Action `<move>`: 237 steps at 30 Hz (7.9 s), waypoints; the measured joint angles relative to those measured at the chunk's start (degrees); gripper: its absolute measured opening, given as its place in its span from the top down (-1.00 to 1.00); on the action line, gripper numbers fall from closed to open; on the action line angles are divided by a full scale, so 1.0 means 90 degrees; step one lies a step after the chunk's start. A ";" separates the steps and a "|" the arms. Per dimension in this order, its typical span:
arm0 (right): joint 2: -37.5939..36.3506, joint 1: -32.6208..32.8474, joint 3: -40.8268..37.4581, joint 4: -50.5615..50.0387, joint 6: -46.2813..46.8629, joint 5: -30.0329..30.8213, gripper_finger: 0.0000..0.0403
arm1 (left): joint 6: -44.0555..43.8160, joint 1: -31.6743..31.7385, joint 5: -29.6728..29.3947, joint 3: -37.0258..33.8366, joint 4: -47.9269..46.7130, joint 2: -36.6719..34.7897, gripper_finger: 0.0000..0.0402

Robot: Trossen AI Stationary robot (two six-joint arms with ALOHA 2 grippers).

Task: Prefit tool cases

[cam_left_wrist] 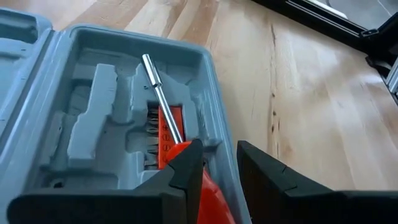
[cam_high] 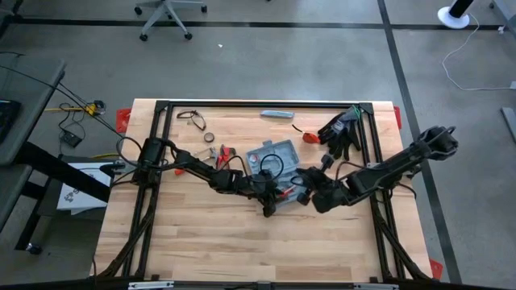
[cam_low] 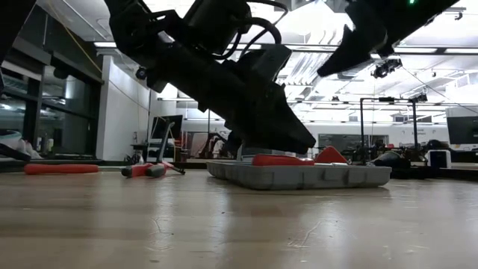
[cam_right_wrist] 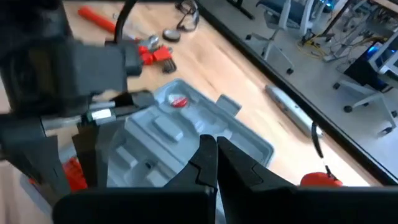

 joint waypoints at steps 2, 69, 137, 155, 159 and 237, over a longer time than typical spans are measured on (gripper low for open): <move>0.0192 -0.0002 0.0000 -0.0007 0.0069 -0.0023 1.00 | 0.0042 -0.0002 -0.0044 0.0001 -0.0001 0.0000 0.56; 0.1853 -0.0548 0.0000 0.0694 0.0472 -0.4376 1.00 | 0.1826 0.0032 -0.0060 0.0000 -0.0816 -0.0010 0.94; 0.1563 0.0591 0.0002 -0.0513 0.1983 -0.4228 1.00 | 0.1883 -0.0064 0.2506 0.0734 0.0105 0.0612 1.00; 0.1573 0.0484 -0.0010 0.0005 0.1508 -0.4106 1.00 | 0.1941 0.0238 0.3383 0.1067 -0.0894 0.1212 1.00; 0.1549 0.0553 -0.0012 0.0164 0.1436 -0.3953 1.00 | 0.2034 0.0228 0.3188 0.1064 -0.0862 0.1218 1.00; 0.0920 0.0088 -0.0184 -0.1413 0.1595 -0.4031 1.00 | 0.2440 0.0073 0.2812 0.1054 -0.0696 0.1081 1.00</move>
